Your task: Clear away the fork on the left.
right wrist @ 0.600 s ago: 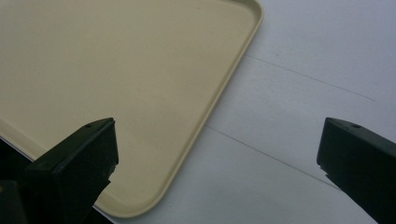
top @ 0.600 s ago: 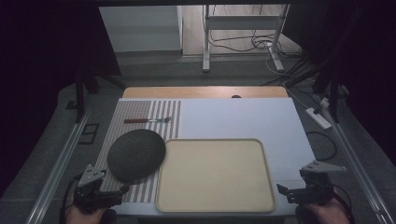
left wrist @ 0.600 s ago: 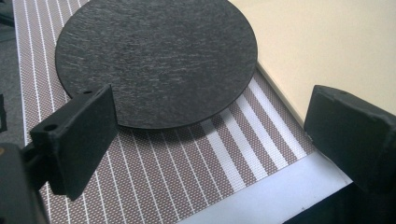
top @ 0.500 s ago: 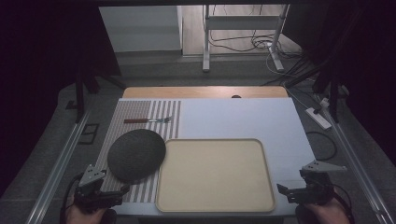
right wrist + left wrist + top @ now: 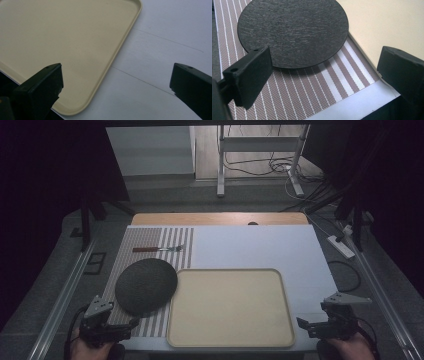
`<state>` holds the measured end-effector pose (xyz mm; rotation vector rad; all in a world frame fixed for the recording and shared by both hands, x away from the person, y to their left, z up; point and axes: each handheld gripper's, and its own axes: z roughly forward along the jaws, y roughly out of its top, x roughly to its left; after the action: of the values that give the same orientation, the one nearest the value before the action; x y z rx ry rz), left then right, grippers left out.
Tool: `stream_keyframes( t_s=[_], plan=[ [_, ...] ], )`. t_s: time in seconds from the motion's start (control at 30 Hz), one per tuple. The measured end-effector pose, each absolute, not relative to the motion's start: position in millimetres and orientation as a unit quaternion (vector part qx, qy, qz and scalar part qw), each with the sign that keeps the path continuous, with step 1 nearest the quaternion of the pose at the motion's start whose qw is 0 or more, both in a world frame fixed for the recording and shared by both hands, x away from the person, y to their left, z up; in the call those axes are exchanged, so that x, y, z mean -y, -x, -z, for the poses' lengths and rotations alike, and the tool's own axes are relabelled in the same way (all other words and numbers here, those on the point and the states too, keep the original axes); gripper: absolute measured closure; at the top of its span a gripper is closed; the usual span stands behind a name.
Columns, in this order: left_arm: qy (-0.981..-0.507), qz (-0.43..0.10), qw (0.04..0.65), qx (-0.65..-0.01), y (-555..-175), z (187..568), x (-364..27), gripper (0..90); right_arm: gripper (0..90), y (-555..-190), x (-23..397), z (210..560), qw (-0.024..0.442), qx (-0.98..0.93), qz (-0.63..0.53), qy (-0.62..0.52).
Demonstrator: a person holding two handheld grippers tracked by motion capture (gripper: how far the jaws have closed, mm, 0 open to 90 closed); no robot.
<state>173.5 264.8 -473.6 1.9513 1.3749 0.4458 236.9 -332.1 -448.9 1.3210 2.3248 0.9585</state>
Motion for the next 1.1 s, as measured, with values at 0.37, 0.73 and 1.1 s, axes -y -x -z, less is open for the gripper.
stream_keyframes(
  t_s=[0.37,0.73,1.1],
  plan=[
    [-0.755,-0.156,0.354,-0.53,-176.9,472.5,-263.5,0.9,0.0,-236.7,332.0,448.8,0.147,-0.812,-0.335,-0.454],
    [-0.766,-0.142,0.365,-0.51,-183.3,471.6,-262.5,0.8,0.0,-236.6,331.2,448.8,0.147,-0.813,-0.335,-0.453],
    [-0.78,-0.156,0.362,-0.487,-188.8,469.5,-259.1,0.8,0.0,-237.7,330.3,448.8,0.147,-0.815,-0.333,-0.451]
  ],
)
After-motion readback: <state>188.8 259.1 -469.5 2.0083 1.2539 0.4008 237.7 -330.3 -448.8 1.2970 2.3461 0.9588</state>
